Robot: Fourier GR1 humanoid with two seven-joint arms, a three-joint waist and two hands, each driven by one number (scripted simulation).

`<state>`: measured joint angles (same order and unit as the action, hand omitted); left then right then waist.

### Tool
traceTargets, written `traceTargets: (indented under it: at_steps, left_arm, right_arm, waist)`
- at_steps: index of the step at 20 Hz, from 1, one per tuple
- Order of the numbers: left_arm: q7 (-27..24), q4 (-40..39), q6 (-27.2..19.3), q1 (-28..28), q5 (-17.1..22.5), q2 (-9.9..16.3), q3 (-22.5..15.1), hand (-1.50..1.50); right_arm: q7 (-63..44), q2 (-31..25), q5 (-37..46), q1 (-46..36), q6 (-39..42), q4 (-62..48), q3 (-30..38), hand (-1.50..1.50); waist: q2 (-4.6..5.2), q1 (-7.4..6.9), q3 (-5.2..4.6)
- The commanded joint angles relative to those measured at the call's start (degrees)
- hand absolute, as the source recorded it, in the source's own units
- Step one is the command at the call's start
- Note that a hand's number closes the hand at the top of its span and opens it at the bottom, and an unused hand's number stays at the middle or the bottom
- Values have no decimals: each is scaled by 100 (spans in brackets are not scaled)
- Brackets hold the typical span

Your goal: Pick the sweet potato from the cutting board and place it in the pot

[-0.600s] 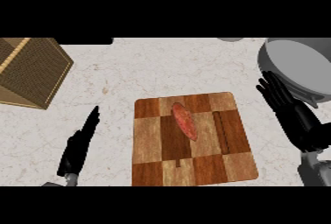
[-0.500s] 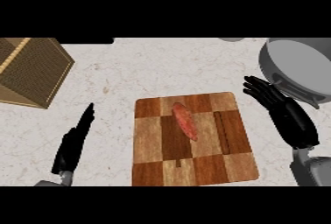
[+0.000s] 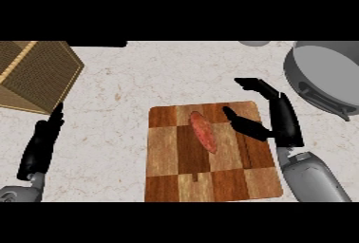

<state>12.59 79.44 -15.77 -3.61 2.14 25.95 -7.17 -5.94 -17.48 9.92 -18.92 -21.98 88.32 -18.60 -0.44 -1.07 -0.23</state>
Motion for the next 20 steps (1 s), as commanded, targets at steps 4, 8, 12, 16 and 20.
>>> traceTargets:
  at_steps: [4,8,12,16,20]
  left_arm:
    - [738,115,30,-114,76,154,199,0]
    - [519,-118,63,-86,23,126,302,0]
    - [723,-83,0,-158,-36,82,237,0]
    - [780,125,151,-113,7,227,286,0]
    - [802,44,151,-219,-2,213,335,0]
  right_arm:
    - [-1338,1090,2754,-41,-1560,130,-1535,-150]
    - [-2819,649,3257,-316,-103,668,-1527,-150]
    - [-4198,418,3591,-790,1280,937,-1577,-150]
    - [-5264,635,3139,-1557,2886,1074,-1597,-150]
    - [-6201,1047,2460,-1853,4086,964,-1594,-150]
  waist:
    - [-4,113,10]
    - [4,168,9]
    - [-20,236,0]
    - [-7,92,4]
    - [9,91,6]
